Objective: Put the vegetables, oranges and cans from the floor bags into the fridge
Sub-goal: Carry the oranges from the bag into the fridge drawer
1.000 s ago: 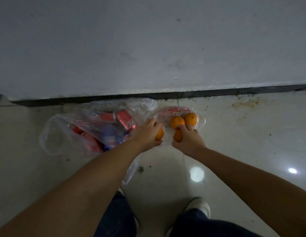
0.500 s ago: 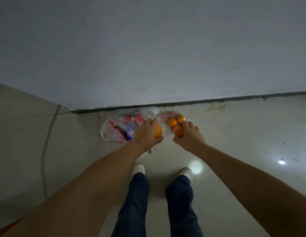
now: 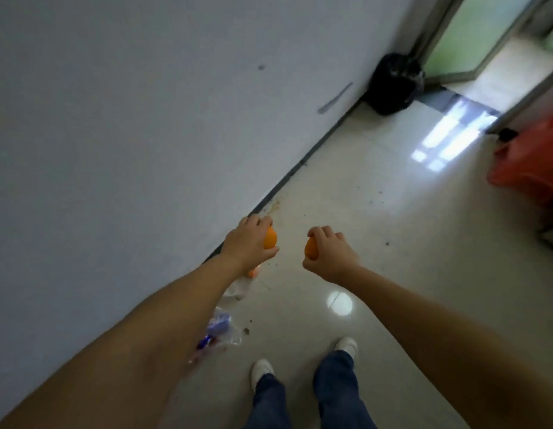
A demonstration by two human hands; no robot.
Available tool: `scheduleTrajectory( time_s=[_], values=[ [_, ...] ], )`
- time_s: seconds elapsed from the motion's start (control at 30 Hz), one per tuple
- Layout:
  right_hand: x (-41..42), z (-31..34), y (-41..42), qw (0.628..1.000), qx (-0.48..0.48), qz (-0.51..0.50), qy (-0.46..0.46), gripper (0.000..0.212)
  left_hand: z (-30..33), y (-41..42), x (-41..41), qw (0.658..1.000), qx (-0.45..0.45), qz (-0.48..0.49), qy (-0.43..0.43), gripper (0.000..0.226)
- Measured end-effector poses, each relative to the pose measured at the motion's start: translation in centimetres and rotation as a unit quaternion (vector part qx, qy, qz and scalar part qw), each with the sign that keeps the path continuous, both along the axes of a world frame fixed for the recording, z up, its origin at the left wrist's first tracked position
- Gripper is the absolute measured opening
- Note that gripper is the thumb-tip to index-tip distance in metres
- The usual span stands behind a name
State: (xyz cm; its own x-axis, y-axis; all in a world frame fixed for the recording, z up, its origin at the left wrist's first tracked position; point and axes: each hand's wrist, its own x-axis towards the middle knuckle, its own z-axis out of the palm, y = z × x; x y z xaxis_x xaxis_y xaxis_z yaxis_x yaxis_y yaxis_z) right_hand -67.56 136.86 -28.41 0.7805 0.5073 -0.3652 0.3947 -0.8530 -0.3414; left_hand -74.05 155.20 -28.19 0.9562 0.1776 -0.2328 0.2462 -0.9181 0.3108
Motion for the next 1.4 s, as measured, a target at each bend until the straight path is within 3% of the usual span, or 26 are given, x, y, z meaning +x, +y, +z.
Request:
scheduleTrajectory(
  time_s=[0.23,0.47,0.7,0.87,1.1,1.4],
  values=[
    [-4.5,4.3,-18.2,0.979,-0.026,-0.198,-0.047,0.058,3.7,-16.5,3.8,0.978,-0.025,-0.203,-0.031,0.054],
    [-14.8,6.8,-38.1,0.931,-0.065,-0.349,-0.081,0.060,5.4,-38.3,0.2,0.919,-0.041,-0.391,-0.024,0.056],
    [-28.6,8.3,-57.0,0.904,-0.095,-0.401,-0.117,0.058,6.8,-59.6,-9.2,0.856,-0.058,-0.514,-0.008,0.054],
    [-33.6,10.7,-68.2,0.880,-0.106,-0.442,-0.136,0.059,9.1,-72.2,-13.5,0.806,-0.072,-0.587,-0.023,0.058],
    [-30.4,14.3,-79.7,0.870,-0.130,-0.431,-0.201,0.058,12.6,-84.4,-8.8,0.773,-0.038,-0.626,-0.091,0.056],
    [-13.8,19.7,-93.9,0.872,-0.184,-0.375,-0.257,0.061,17.3,-98.9,7.5,0.757,-0.016,-0.627,-0.181,0.056]
  ],
)
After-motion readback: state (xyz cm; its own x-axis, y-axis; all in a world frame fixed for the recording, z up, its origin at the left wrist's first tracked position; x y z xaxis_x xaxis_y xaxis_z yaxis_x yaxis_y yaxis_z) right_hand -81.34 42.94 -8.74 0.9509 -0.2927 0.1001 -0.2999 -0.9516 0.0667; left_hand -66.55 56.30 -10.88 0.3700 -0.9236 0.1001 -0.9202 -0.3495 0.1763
